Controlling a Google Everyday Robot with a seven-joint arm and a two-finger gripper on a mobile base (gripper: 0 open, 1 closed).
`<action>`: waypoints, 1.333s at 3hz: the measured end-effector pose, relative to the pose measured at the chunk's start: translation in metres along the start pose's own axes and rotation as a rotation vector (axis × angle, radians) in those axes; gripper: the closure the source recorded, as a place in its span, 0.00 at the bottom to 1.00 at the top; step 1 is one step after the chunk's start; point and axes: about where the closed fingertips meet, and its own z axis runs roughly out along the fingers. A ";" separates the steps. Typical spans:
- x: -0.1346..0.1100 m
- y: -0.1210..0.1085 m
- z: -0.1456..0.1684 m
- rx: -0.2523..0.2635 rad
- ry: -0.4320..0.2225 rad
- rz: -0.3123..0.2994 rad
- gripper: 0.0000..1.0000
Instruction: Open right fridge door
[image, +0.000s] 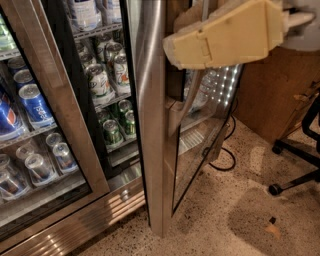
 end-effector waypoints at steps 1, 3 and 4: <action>-0.002 0.002 0.000 -0.003 -0.003 -0.003 0.00; -0.010 0.036 -0.017 0.056 0.096 -0.008 0.00; -0.010 0.067 -0.034 0.106 0.170 0.010 0.00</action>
Offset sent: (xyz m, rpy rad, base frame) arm -0.0343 -0.0109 0.0117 -0.0975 0.0080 -0.0703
